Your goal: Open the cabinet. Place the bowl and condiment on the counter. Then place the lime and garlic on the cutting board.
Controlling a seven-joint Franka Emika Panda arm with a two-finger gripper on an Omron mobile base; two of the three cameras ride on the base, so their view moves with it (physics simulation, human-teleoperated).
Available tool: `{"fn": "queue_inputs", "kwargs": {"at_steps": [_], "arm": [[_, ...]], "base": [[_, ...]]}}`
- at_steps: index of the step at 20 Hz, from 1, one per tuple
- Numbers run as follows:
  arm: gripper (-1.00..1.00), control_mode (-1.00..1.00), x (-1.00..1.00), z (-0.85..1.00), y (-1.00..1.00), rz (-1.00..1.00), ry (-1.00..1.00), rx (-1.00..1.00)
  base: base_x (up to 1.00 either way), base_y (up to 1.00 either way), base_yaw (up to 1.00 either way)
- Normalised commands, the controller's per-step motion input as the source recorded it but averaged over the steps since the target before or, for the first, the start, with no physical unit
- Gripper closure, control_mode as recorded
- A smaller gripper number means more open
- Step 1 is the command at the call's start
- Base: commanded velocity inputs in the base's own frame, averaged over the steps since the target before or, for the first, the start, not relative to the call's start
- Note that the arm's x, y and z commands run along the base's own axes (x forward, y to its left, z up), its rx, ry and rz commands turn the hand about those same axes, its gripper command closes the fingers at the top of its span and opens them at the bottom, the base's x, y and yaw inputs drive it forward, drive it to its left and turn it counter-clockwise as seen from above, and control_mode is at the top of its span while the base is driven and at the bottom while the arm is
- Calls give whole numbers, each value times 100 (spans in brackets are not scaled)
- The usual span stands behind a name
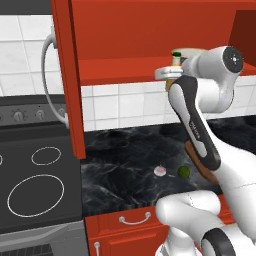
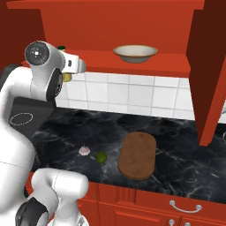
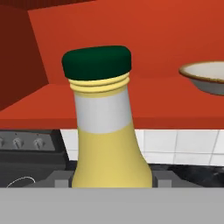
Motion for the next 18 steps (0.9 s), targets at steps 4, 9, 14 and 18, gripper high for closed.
{"fn": "queue_inputs", "kwargs": {"at_steps": [4,9,14,18], "arm": [[100,-100,-34,-43,1,0,0,0],[100,-100,0,-50,8,0,0,0],[100,-100,1,-46,30,0,0,0],[100,-100,6,-43,45,0,0,0]], "base": [[0,0,0],[0,0,0],[0,0,0],[0,0,0]]}}
